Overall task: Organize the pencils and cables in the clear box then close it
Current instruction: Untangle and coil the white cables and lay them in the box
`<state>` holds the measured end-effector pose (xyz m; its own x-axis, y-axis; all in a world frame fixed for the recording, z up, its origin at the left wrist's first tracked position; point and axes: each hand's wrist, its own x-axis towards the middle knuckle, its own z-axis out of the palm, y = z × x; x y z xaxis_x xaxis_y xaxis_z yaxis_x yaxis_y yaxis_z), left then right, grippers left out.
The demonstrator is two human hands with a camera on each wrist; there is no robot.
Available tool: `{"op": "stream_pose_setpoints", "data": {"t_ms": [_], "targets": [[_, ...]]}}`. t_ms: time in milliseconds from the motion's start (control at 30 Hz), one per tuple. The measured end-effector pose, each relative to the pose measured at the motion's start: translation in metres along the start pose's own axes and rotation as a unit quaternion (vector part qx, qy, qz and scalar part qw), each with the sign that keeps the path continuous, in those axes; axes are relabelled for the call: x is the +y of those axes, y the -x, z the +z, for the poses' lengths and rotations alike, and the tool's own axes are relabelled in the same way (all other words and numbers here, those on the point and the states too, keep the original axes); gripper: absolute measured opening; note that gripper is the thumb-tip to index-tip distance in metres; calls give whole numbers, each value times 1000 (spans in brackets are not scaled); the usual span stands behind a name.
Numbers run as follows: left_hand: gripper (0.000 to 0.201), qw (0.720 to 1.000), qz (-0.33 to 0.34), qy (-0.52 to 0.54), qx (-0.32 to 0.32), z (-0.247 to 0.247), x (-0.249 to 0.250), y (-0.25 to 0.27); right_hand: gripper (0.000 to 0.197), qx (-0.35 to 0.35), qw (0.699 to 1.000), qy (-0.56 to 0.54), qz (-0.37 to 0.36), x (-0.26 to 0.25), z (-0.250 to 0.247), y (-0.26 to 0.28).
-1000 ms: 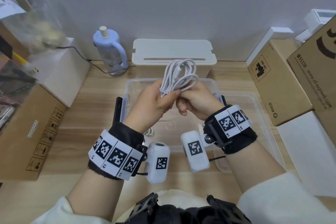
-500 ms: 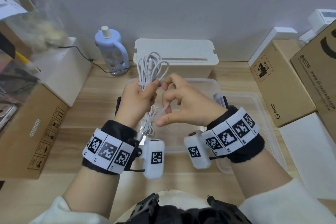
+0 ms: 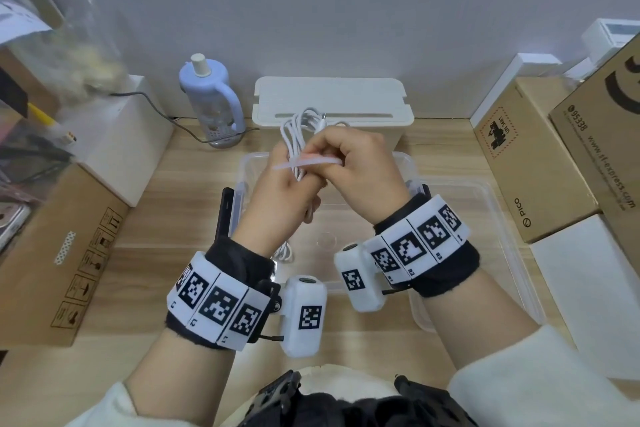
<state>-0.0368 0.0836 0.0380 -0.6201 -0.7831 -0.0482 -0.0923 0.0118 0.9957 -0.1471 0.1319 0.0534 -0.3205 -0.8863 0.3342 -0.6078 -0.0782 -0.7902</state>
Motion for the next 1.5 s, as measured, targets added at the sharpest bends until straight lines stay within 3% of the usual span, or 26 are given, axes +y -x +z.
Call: {"op": "stream_pose_setpoints", "data": {"t_ms": [167, 300, 400, 567, 767, 967, 1167, 1367, 1500], "targets": [[60, 990, -18, 131, -47, -4, 8, 2, 14, -40, 980, -185, 59, -4, -3, 1], [65, 977, -51, 193, -70, -10, 13, 2, 21, -77, 957, -270, 77, -3, -9, -2], [69, 968, -5, 213, -130, -13, 13, 3, 20, -93, 949, -289, 86, -5, -12, -3], [56, 957, 13, 224, -185, -17, 11, 6, 19, -99, 943, -305, 88, -9, -14, -1], [61, 958, 22, 210, -193, -17, 11, 8, 18, -73, 939, -315, 116, -13, -14, 0], [45, 968, 32, 192, -161, -11, 13, 9, 17, -40, 944, -303, 125, -13, -14, -2], [17, 963, 0, 233, -138, -9, 10, 4, 14, -21, 952, -290, 97, -10, -15, 2], [33, 958, 25, 251, -135, -6, 12, 2, 5, 0, 965, -257, 58, -14, -14, 6], [23, 946, 21, 288, -150, -9, 11, 1, 12, 22, 964, -265, 15, -20, -21, 7]]}}
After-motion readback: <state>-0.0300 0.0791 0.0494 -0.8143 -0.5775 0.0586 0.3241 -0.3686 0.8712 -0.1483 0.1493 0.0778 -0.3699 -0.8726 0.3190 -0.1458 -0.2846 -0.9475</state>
